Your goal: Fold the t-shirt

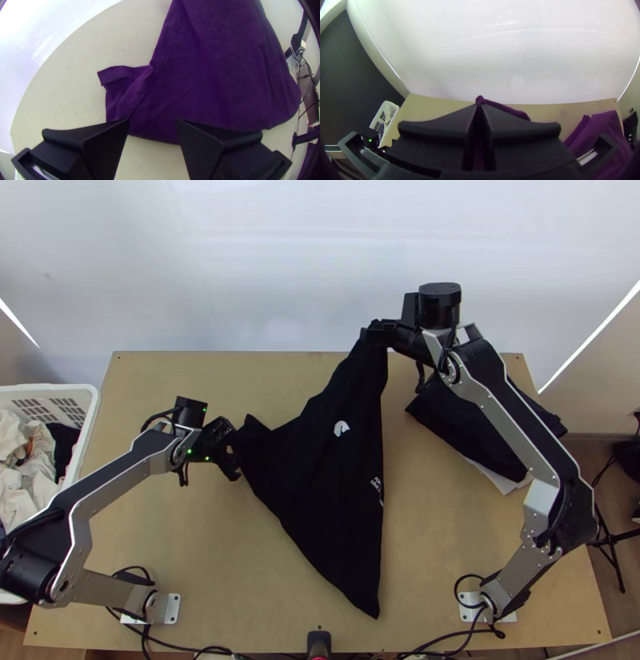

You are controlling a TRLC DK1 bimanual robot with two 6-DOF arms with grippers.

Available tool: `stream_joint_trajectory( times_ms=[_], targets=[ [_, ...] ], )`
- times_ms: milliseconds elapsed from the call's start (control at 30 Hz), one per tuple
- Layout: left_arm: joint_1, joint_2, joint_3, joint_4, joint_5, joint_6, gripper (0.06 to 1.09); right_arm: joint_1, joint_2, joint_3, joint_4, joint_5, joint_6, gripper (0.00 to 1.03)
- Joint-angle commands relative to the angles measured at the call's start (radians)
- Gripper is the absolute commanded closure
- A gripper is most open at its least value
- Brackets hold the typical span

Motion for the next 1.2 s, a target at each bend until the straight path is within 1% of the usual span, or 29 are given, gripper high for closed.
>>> stream_joint_trajectory(
  times_ms=[0,33,67,200,233,267,333,400,467,533,633,733,767,800,833,867,900,967,1000,1100,1167],
  targets=[
    [-0.001,0.09,0.032,0.038,0.01,-0.039,0.56,0.0,-0.023,-0.012,-0.001,0.009,0.012,1.0],
    [-0.001,0.093,0.034,0.038,0.01,-0.047,0.64,0.0,-0.024,-0.012,0.0,0.009,0.014,1.0],
    [-0.002,0.093,0.035,0.04,0.012,-0.045,0.67,0.0,-0.026,-0.012,0.0,0.011,0.019,1.0],
    [-0.015,0.092,0.043,0.042,0.014,-0.033,0.67,0.0,-0.03,-0.012,-0.001,0.011,0.02,1.0],
    [-0.015,0.092,0.046,0.04,0.014,-0.033,0.69,0.0,-0.03,-0.012,-0.001,0.012,0.02,1.0],
    [-0.015,0.092,0.047,0.04,0.014,-0.03,0.78,0.0,-0.032,-0.012,-0.001,0.014,0.02,1.0],
    [-0.013,0.092,0.047,0.078,0.015,-0.035,1.06,0.0,-0.033,-0.009,-0.001,0.015,0.02,1.0],
    [-0.01,0.092,0.063,0.081,0.015,-0.035,1.05,0.0,-0.036,-0.007,-0.001,0.017,0.02,1.0],
    [0.004,0.096,0.098,0.083,0.015,-0.062,1.05,0.0,-0.038,-0.007,-0.001,0.018,0.02,1.0],
    [0.031,0.105,0.159,0.086,0.015,-0.136,1.05,0.0,-0.039,-0.007,-0.001,0.02,0.02,1.0],
    [0.094,0.116,0.29,0.031,0.018,-0.255,1.05,0.0,-0.041,-0.004,-0.001,0.028,0.02,1.0],
    [0.151,0.118,0.379,0.0,0.026,-0.352,1.05,0.0,-0.046,-0.001,-0.001,0.031,0.02,1.0],
    [0.16,0.118,0.394,-0.023,0.027,-0.355,1.05,0.0,-0.047,-0.001,-0.001,0.031,0.02,1.0],
    [0.163,0.116,0.396,-0.043,0.033,-0.329,1.05,0.0,-0.049,-0.001,-0.001,0.031,0.02,1.0],
    [0.162,0.112,0.386,-0.063,0.033,-0.295,1.0,0.0,-0.049,-0.001,-0.001,0.029,0.02,1.0],
    [0.156,0.104,0.371,-0.087,0.033,-0.258,0.89,0.0,-0.049,0.0,-0.001,0.031,0.02,1.0],
    [0.139,0.09,0.35,-0.116,0.033,-0.214,0.81,0.0,-0.049,0.002,-0.001,0.031,0.02,1.0],
    [0.106,0.07,0.322,-0.222,0.037,-0.159,0.71,0.001,-0.047,0.003,0.0,0.029,0.02,1.0],
    [0.093,0.069,0.317,-0.281,0.06,-0.127,0.69,0.001,-0.047,0.005,0.0,0.029,0.02,1.0],
    [0.091,0.081,0.334,-0.426,0.178,-0.113,0.59,0.001,-0.047,0.003,0.002,0.029,0.02,1.0],
    [0.091,0.102,0.337,-0.445,0.224,-0.107,0.59,0.001,-0.047,0.002,0.002,0.029,0.02,1.0]
  ],
)
